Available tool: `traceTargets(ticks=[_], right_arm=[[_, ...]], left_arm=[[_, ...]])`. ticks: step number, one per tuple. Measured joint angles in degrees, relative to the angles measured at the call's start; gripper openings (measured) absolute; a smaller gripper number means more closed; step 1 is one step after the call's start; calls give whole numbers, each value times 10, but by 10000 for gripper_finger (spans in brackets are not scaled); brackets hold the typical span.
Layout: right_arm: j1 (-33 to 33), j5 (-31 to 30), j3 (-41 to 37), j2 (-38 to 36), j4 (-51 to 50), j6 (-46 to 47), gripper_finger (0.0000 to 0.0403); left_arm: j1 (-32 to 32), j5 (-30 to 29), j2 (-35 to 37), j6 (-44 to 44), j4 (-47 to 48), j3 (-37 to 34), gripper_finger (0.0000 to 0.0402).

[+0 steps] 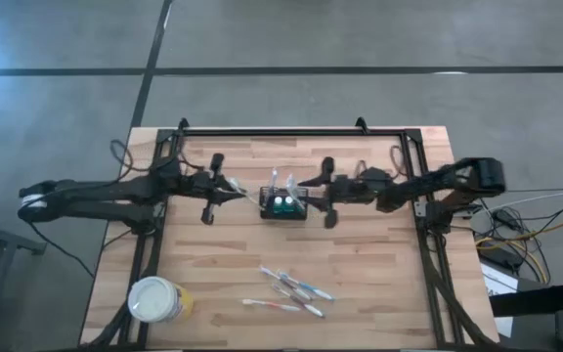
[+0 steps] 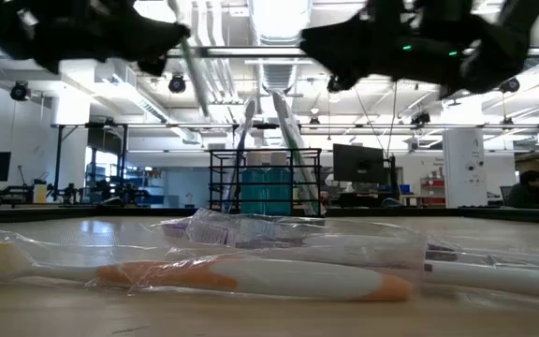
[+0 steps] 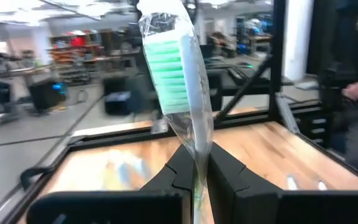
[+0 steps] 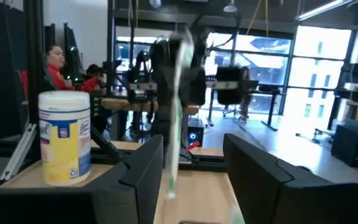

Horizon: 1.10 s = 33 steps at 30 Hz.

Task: Pick & Place toothbrushing station
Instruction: Put the green toothbrush into the wire organizer

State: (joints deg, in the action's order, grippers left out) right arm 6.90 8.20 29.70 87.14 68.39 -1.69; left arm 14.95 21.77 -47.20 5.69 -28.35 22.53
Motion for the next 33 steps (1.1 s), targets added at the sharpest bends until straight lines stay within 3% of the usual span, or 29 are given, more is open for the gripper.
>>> traceTargets(ticks=[7, 11, 16, 26, 33], right_arm=[[-23, -61, -148, -148, 58, -4, 128], [-37, -119, -222, -212, 87, -14, 79], [-42, -128, -288, -269, 120, -23, 17], [-41, -130, -292, -356, 32, -44, 12], [-41, -143, -292, -462, -79, -53, 12]], left_arm=[[27, -9, 144, -39, 14, -104, 20], [39, -45, 205, -54, 16, -149, 20], [61, -54, 242, -65, 47, -162, 20], [97, -47, 285, -62, 111, -158, 20], [105, -47, 339, -57, 157, -159, 20]])
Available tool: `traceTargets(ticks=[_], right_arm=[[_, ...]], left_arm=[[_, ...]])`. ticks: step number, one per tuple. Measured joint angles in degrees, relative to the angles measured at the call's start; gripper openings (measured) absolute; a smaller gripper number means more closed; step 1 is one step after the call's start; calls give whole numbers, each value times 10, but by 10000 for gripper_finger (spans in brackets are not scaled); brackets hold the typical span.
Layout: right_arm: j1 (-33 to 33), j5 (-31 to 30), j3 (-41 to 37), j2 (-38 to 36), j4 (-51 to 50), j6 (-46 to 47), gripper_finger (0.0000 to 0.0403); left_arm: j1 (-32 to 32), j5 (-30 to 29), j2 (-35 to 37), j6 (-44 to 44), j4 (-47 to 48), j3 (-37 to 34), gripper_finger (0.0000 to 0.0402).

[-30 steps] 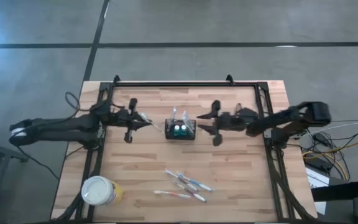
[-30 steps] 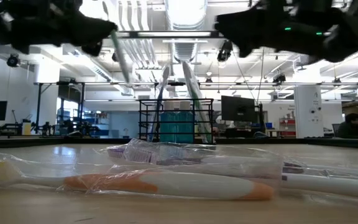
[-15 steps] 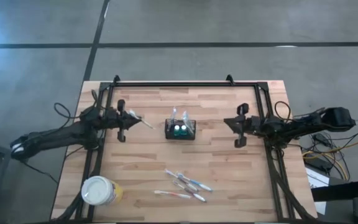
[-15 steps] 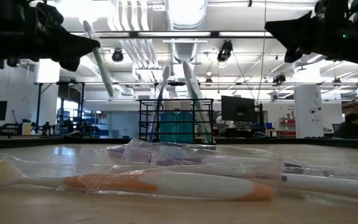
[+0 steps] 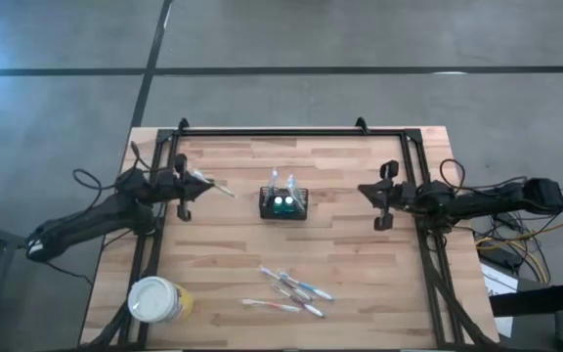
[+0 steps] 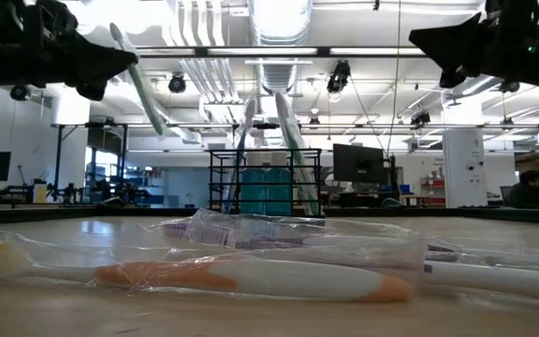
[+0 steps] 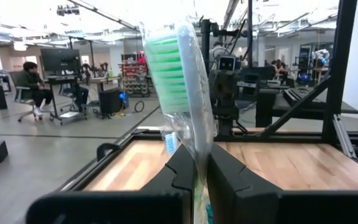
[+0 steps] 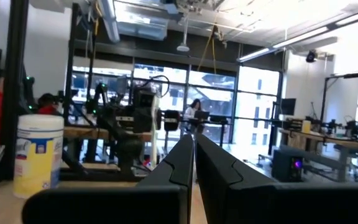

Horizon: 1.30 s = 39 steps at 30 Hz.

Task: Pick & Place toothbrushing station
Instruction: Put the green toothbrush into the wire organizer

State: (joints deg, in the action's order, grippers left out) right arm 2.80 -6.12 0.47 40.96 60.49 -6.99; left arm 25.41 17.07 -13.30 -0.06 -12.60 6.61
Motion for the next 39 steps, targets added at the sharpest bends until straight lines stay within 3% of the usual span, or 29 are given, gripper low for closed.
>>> traceTargets(ticks=[9, 17, 33, 39], right_arm=[[0, -1, 0, -198, -197, -2, 12], [0, -3, 0, -319, -336, 12, 12], [0, -4, 0, -344, -377, 23, 12], [0, -5, 0, -344, -376, 20, 12]], left_arm=[[1, 0, 68, 2, 51, 0, 20], [1, 0, 73, 1, 50, 0, 20], [1, 14, 70, -10, 37, 0, 20], [0, 99, -4, -80, -139, -1, 20]])
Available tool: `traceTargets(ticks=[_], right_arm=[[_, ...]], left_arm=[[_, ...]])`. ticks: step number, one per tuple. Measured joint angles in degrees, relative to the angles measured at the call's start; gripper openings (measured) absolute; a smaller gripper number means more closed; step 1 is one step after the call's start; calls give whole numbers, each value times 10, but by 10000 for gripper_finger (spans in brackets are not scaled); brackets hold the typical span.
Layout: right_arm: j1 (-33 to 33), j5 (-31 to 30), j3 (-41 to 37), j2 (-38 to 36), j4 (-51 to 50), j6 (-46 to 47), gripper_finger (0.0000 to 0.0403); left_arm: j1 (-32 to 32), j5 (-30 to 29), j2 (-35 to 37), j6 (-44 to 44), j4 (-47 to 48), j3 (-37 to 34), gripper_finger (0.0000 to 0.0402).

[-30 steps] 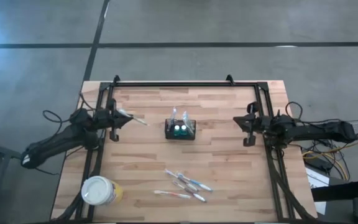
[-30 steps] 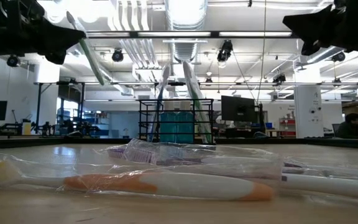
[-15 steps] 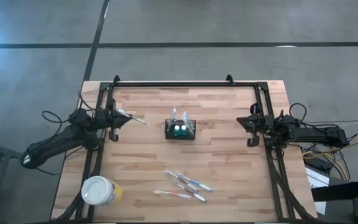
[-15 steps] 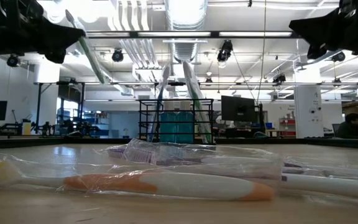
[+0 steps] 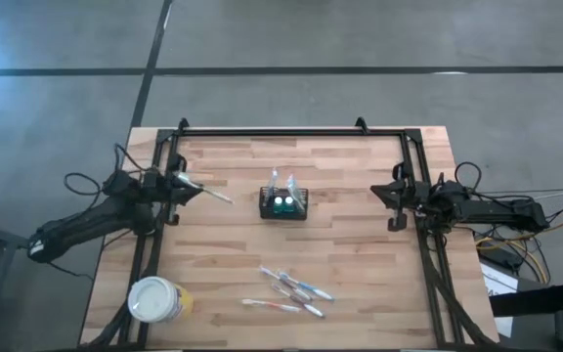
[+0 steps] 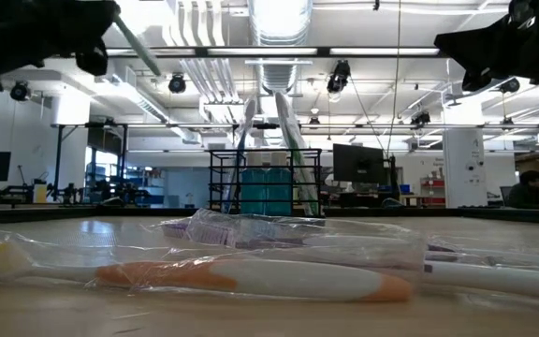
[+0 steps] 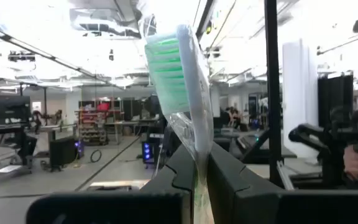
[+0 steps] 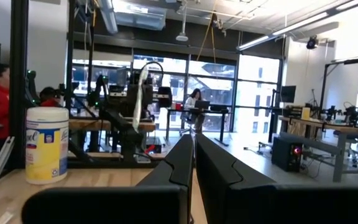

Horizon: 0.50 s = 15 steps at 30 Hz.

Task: Pick & Place toothbrushing station
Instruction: Put the green toothbrush into the wire organizer

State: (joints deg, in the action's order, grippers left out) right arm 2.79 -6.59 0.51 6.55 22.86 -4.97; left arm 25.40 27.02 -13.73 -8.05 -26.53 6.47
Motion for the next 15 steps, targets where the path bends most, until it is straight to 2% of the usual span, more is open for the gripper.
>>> traceTargets(ticks=[5, 11, 15], right_arm=[[0, 0, 0, 0, 0, -1, 13], [0, 0, 0, 6, 0, 0, 13], [0, 0, 0, 19, 0, 0, 12]], left_arm=[[-2, -12, -122, -6, -55, 13, 20], [-20, -15, -278, -4, -174, 33, 20], [-36, -15, -363, 11, -174, 69, 20]])
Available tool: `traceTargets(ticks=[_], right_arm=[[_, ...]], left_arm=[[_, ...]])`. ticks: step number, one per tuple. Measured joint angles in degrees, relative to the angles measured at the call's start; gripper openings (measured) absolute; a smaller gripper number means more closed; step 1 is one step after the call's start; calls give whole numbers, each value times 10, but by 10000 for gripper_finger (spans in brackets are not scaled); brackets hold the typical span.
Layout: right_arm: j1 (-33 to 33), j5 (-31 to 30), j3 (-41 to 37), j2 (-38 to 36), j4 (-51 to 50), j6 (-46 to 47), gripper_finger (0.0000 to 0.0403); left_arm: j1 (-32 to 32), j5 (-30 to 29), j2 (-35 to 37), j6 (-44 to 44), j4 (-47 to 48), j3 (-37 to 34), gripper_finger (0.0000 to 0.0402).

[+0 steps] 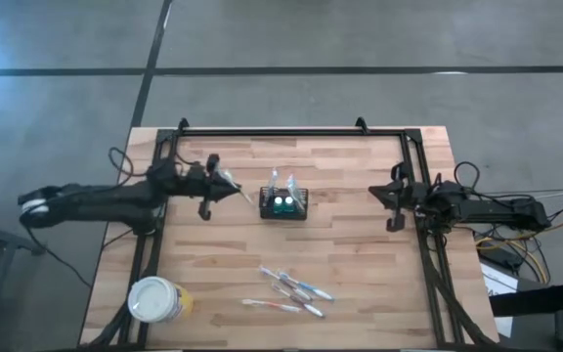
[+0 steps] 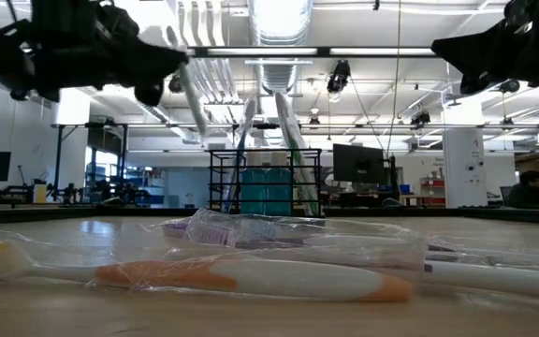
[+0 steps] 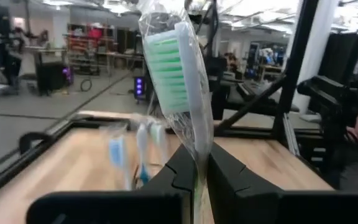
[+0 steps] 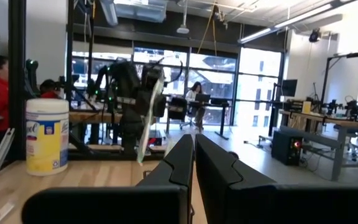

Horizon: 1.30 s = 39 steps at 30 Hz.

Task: Pick & Place toothbrushing station
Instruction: Put the green toothbrush into the wire organizer

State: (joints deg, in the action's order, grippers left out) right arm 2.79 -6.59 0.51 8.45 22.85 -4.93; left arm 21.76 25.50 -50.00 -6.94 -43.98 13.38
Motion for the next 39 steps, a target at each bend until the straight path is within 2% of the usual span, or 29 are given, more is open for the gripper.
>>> traceTargets(ticks=[5, 14, 21, 33, 39], right_arm=[[0, 0, 0, 18, 0, 3, 12], [0, 1, 0, 36, 0, 11, 12], [0, 1, 0, 37, 0, 10, 12], [0, 0, 0, 37, 1, 9, 12], [0, 0, 0, 37, 1, 8, 12]], left_arm=[[-13, 0, -74, 23, -4, 48, 20], [-14, -9, -160, 51, 9, 98, 20], [-14, -30, -212, 86, 13, 100, 20], [-30, -30, -288, 180, 13, 106, 26], [-34, -30, -320, 189, 6, 118, 31]])
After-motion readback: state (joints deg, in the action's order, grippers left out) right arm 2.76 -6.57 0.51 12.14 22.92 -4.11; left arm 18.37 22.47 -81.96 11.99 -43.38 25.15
